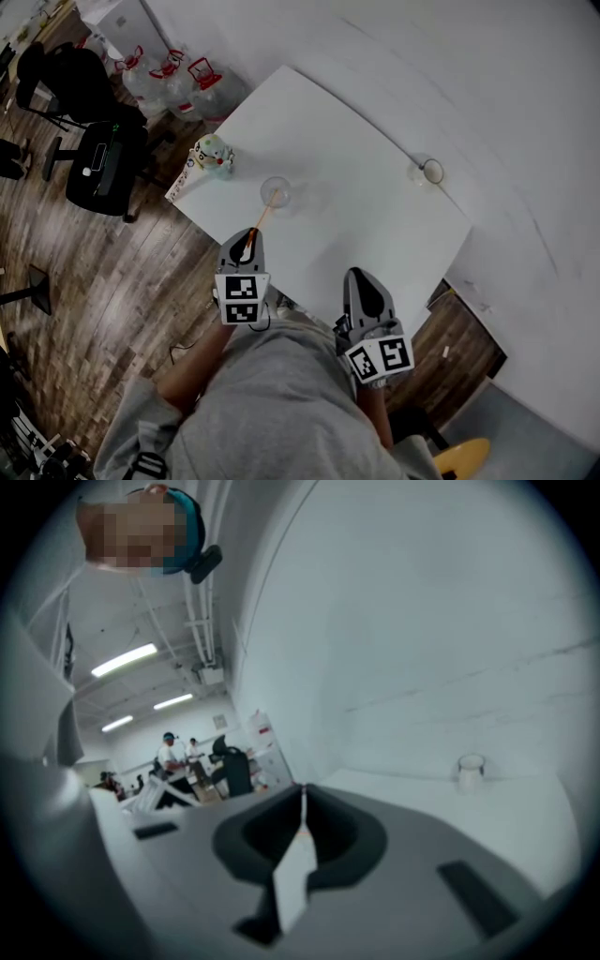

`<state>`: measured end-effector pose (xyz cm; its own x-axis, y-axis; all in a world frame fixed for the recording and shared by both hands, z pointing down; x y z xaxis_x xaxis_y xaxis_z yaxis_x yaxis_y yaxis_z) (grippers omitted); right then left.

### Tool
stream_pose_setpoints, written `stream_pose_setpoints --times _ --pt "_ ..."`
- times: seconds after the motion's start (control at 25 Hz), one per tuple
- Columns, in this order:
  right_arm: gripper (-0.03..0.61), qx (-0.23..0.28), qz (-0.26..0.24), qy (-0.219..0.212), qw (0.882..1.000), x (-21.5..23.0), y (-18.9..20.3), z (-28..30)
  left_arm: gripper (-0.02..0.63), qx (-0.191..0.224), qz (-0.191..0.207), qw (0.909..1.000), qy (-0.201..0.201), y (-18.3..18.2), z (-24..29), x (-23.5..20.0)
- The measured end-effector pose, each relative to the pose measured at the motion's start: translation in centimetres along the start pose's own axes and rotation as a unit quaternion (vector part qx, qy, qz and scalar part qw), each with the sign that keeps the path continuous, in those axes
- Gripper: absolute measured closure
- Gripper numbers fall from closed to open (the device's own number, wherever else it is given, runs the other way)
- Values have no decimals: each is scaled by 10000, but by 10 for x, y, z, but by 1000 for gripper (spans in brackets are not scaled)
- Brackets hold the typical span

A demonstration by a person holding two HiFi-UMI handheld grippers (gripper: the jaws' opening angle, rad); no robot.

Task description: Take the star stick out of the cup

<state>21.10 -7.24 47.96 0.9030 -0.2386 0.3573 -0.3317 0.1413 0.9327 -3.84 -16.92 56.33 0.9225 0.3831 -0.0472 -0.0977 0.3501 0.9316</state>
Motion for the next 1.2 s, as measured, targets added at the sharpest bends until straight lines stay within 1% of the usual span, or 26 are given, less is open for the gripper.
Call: stream_pose_setpoints --times 0.32,0.52,0.72,1.04,1.2 --pt "541 86 -81 -225 9997 -8 0 -11 569 366 -134 9991 -142 -7 -25 -1" --pt "541 150 -100 -352 9992 -15 0 -19 569 679 -173 9975 -110 -6 -43 0" --pt "541 191 -124 -429 9988 -17 -1 -29 569 967 -151 9951 -105 -19 -64 6" --pt "541 259 -212 -588 9977 -23 -2 -47 569 1570 -55 9875 -106 -39 -102 16" --pt "541 291 -237 -654 9972 -27 0 -58 569 1812 42 9834 -113 -39 -122 17"
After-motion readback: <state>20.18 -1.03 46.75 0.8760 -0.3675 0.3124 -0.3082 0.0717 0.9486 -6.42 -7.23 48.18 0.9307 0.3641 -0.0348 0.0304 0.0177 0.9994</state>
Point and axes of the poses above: the fingertips, and each gripper's own axes: z forward along the fingers, x to its right, y out of its underside, the point moved 10 cm from there along -z, backward along the fingers, and after that the axes turned 15 degrees about x, right-handed, at the moved point
